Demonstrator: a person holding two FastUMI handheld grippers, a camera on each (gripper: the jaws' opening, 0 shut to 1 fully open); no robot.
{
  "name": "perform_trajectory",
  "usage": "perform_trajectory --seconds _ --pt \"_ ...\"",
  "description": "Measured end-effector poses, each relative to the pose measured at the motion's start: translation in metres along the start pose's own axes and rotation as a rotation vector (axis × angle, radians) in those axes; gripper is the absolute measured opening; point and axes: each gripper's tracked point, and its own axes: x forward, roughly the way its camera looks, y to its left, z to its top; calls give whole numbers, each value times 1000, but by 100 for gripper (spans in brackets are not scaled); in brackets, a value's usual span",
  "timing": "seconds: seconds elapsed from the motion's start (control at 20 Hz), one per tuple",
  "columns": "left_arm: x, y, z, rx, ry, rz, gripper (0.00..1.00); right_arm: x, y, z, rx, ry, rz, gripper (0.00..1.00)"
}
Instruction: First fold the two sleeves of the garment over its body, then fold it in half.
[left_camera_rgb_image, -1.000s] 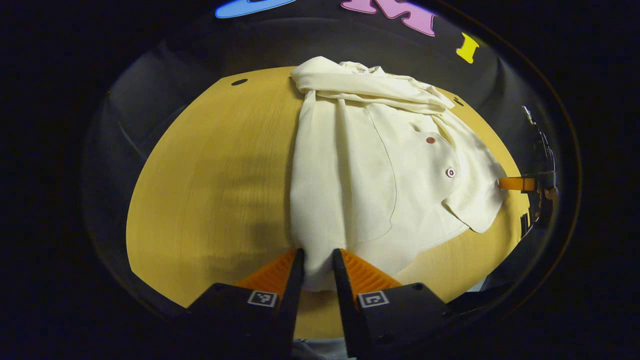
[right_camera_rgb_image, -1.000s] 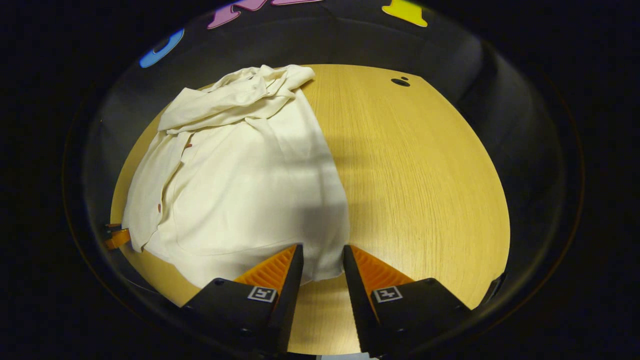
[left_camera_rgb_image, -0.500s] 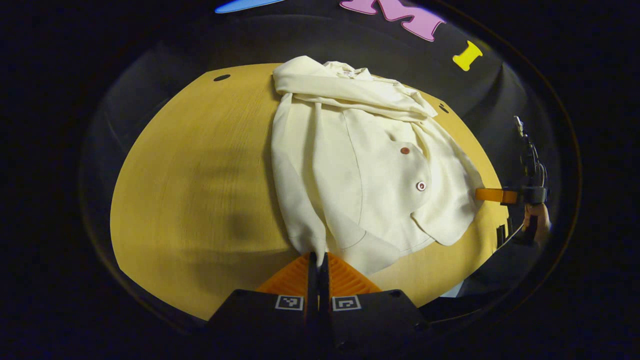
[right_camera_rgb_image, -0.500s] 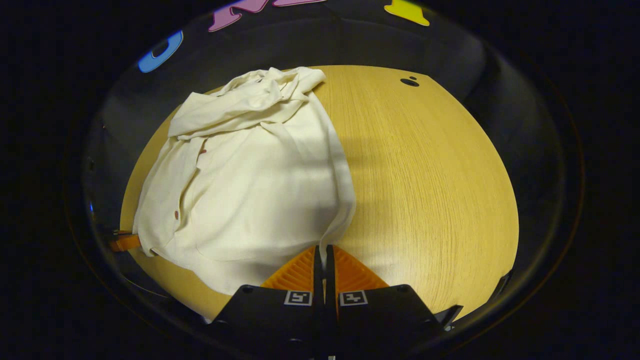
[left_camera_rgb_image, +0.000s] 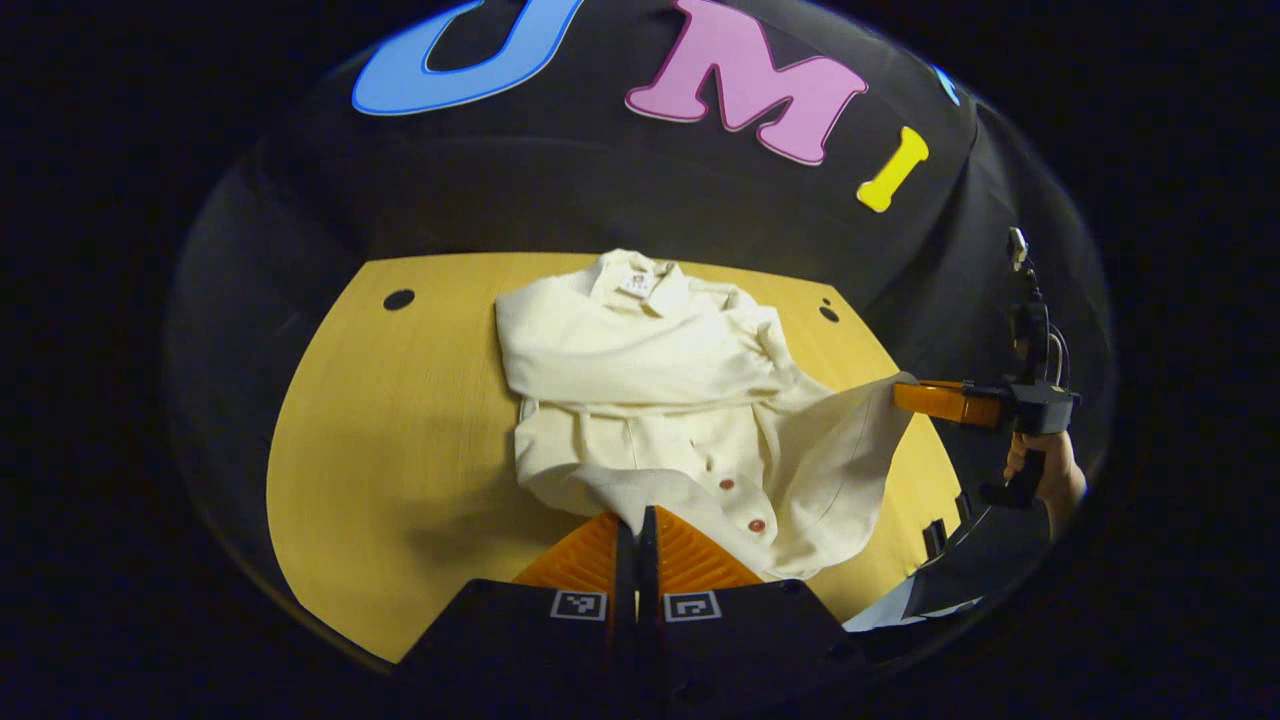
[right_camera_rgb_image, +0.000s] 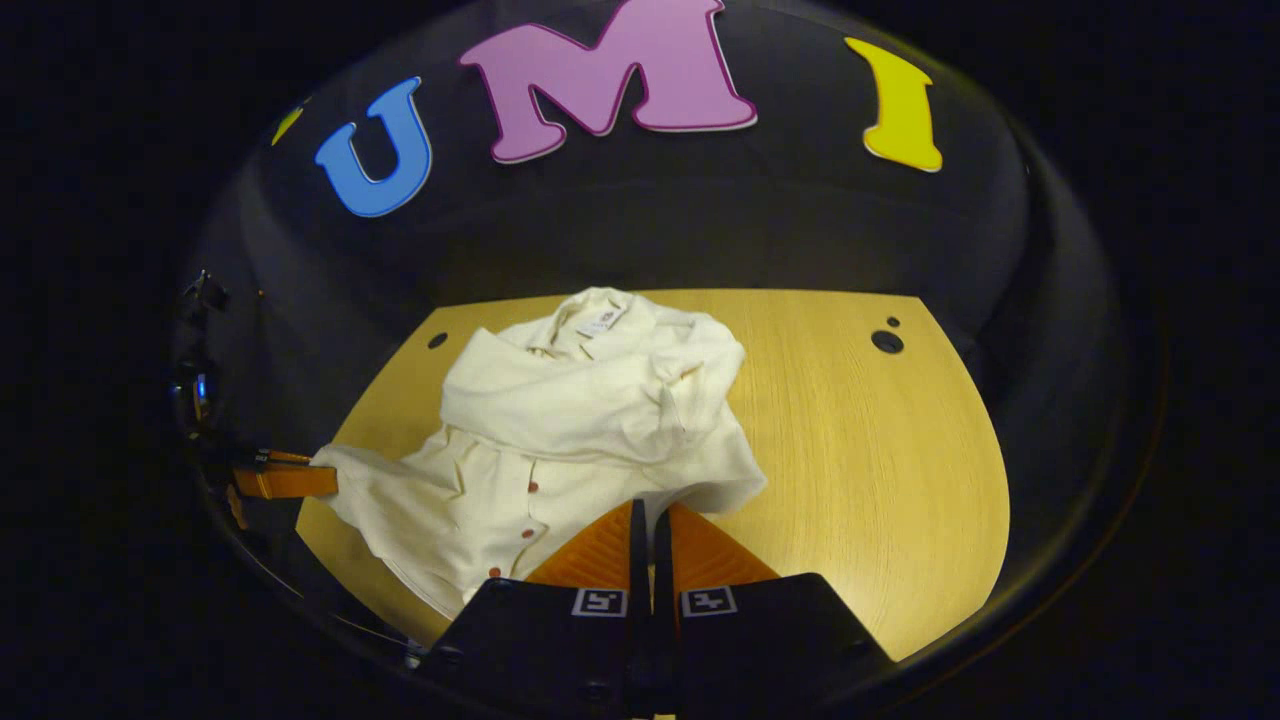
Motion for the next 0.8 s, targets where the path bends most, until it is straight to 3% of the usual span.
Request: perform_trajectory --seconds 0.15,0.4,0.5,0.55,0.6,0.8 --pt "21 24 60 -6 -87 20 6 28 1 61 19 -91 -4 5" --pt "76 71 137 -102 -193 28 6 93 -23 115 70 -154 -63 5" --pt "106 86 156 -91 -210 29 6 122 -34 126 85 -154 -84 5" --pt "121 92 164 -92 -217 28 6 136 -39 131 88 -148 -93 0" --pt "135 100 172 -92 -229 34 6 150 -46 136 82 -149 -104 5" --pt "190 135 175 -82 -275 107 9 211 -77 141 16 -146 -179 5"
